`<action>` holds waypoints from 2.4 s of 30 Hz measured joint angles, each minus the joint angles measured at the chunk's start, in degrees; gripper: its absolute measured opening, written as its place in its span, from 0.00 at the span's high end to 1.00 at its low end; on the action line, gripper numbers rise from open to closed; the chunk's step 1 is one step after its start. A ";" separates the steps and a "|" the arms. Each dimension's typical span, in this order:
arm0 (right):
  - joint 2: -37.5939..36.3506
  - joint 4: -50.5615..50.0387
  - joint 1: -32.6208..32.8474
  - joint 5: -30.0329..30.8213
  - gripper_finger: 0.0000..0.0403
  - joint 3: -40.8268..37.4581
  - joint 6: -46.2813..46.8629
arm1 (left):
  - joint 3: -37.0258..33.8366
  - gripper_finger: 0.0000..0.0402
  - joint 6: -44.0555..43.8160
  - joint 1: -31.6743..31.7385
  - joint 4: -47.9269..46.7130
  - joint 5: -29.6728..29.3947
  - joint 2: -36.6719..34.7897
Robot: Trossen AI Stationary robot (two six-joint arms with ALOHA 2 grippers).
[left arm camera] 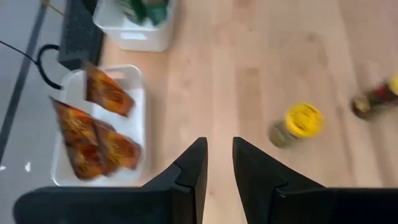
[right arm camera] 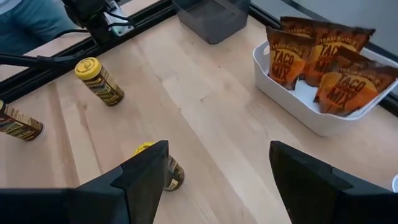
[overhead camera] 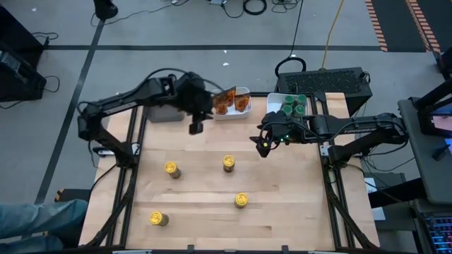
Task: Sort spices by type
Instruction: Put the top left yellow seasoning bottle into the black bin
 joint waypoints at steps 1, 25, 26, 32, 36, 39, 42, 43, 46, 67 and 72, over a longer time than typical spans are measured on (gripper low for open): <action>0.00 0.28 0.00 0.02 0.35 0.00 -0.42 | 0.00 0.80 -0.46 -1.08 -1.38 -0.29 -0.78; 0.00 7.77 0.00 -0.07 0.35 0.04 -12.11 | -17.41 0.75 -36.10 -19.86 -23.50 -3.30 -17.24; 0.00 7.79 0.00 -0.07 0.35 0.04 -12.35 | -18.65 0.72 -36.43 -20.31 -23.29 -3.30 -17.71; 0.00 7.77 0.00 -0.07 0.35 0.04 -14.00 | -24.95 0.51 -37.79 -23.02 -18.91 -3.33 -19.02; 0.00 7.75 -0.02 -0.07 0.35 0.04 -15.12 | -27.55 0.36 -36.16 -24.55 -17.06 -3.31 -18.74; 0.00 7.74 -0.02 -0.07 0.35 0.04 -16.04 | -29.52 0.27 -33.86 -25.94 -16.73 -3.30 -18.62; 0.00 7.71 -0.02 -0.07 0.35 0.04 -16.56 | -31.90 0.21 -32.85 -26.94 -14.90 -4.16 -18.71; 0.00 7.72 -0.02 -0.07 0.35 0.04 -16.62 | -32.73 0.20 -32.74 -27.30 -14.70 -4.97 -18.67; 0.00 7.72 -0.02 -0.07 0.35 0.04 -17.23 | -35.03 0.17 -31.35 -28.33 -12.80 -6.15 -18.70; 0.00 6.02 -0.13 0.17 0.35 0.04 -17.88 | -46.15 0.17 -28.79 -30.80 -0.56 -8.68 -18.66; 0.00 6.04 -0.17 0.22 0.35 0.04 -17.88 | -47.41 0.17 -28.79 -30.80 0.58 -8.91 -18.66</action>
